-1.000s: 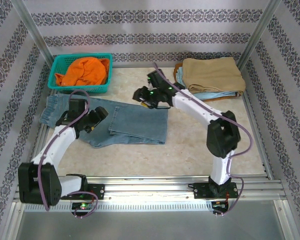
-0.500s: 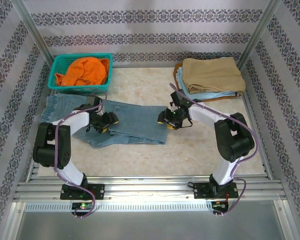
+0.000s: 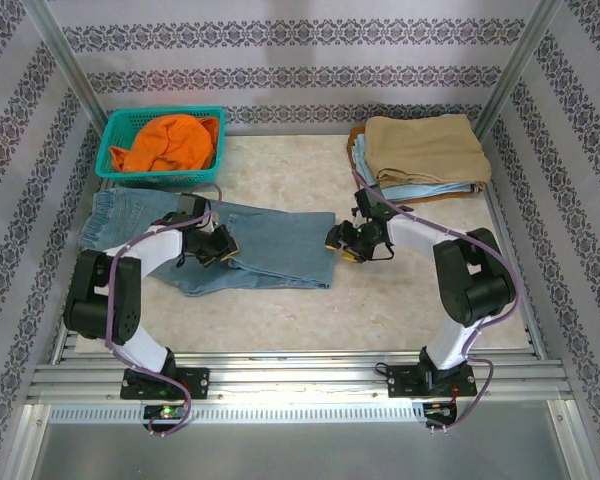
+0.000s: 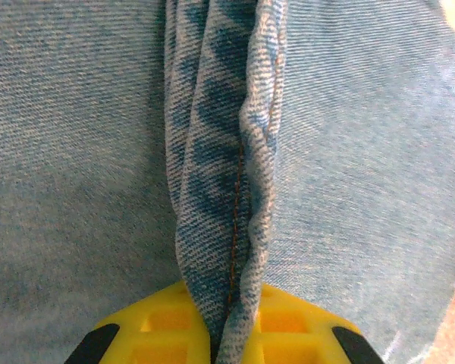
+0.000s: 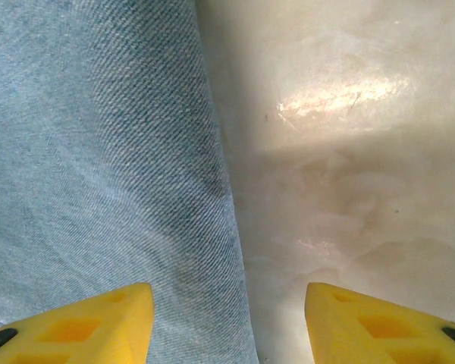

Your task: Fold and stack the trousers

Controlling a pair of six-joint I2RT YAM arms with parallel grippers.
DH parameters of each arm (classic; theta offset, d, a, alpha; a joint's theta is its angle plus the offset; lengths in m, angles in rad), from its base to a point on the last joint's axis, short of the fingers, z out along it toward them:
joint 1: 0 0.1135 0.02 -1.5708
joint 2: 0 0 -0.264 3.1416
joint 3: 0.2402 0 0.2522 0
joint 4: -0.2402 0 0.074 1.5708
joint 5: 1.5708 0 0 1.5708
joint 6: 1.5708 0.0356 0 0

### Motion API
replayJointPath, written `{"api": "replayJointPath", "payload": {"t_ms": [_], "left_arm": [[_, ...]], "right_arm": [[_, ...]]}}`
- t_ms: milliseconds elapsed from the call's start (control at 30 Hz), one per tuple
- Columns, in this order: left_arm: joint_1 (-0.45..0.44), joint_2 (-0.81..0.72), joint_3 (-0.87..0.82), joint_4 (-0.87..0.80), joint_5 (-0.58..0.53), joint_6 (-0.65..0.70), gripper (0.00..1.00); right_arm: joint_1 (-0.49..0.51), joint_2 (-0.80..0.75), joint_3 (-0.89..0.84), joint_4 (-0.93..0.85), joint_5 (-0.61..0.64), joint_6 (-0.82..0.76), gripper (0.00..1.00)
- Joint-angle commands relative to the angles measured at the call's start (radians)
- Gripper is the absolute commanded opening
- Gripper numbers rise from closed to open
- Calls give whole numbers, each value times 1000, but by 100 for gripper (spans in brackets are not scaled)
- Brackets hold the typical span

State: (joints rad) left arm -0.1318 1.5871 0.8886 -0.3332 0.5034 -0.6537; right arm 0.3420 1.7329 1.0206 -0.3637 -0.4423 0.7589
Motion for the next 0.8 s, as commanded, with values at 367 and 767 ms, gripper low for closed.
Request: {"api": "replayJointPath", "payload": {"t_ms": [367, 767], "left_arm": [[-2, -126, 131, -240, -197, 86, 0], [29, 32, 83, -195, -340, 77, 74]], "right_arm": [[-24, -76, -45, 15, -22, -7, 56], [4, -56, -45, 22, -57, -29, 58]]}}
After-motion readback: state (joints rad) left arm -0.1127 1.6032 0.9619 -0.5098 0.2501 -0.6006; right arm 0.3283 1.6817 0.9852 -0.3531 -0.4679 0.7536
